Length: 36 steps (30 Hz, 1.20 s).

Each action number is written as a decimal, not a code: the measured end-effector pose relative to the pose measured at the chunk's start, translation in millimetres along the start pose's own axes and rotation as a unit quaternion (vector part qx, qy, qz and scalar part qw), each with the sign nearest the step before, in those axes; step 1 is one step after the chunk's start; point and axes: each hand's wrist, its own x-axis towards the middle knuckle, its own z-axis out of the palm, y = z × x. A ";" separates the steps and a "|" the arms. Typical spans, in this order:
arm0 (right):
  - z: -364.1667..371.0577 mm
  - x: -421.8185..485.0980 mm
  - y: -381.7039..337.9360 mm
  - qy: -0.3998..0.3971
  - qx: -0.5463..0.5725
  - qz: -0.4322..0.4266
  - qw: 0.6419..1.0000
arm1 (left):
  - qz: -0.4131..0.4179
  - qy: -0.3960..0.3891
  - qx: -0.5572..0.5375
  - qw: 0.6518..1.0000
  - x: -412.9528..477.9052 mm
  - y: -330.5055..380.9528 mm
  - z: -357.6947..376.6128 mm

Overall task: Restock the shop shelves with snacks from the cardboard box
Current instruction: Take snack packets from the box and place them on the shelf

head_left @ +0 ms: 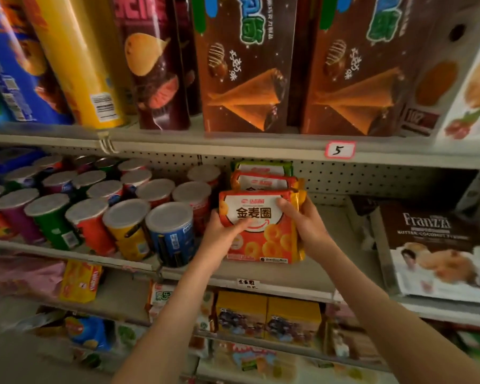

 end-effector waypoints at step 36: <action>11.5 -8.7 33.0 0.263 -0.309 -0.206 0.890 | 0.159 0.107 0.247 0.950 5.3 1.3 6.7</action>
